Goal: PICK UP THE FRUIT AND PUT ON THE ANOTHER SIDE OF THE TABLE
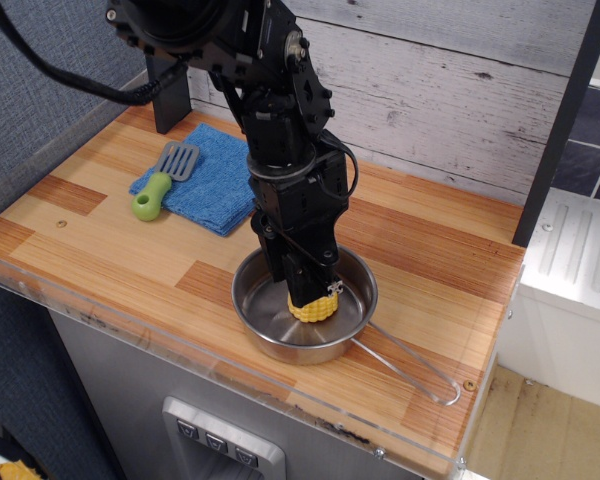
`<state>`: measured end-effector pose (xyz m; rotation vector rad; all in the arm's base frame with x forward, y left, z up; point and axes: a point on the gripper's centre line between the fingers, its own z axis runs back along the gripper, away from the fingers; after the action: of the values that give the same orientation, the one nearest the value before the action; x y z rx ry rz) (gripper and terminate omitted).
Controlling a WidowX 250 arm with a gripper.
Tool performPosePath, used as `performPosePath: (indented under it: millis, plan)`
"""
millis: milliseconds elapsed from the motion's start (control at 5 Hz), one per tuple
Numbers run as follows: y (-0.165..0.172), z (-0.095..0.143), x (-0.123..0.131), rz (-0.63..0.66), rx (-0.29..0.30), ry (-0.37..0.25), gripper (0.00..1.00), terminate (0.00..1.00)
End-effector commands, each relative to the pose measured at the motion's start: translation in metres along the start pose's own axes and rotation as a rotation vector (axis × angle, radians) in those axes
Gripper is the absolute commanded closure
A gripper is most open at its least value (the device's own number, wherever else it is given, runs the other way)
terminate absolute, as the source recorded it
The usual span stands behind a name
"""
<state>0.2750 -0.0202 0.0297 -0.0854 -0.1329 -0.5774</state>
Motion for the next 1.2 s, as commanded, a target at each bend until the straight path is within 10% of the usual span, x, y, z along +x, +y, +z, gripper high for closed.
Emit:
performPosePath:
  millis: [0, 400, 600, 1000]
  plan:
    - [0.002, 0.006, 0.004, 0.054, 0.011, -0.119, 1.00, 0.00]
    - [0.070, 0.116, -0.048, 0.231, -0.012, -0.128, 1.00, 0.00]
    - [0.097, 0.131, -0.079, 0.299, -0.039, -0.109, 1.00, 0.00]
    - [0.134, 0.116, -0.129, 0.432, 0.118, 0.007, 1.00, 0.00]
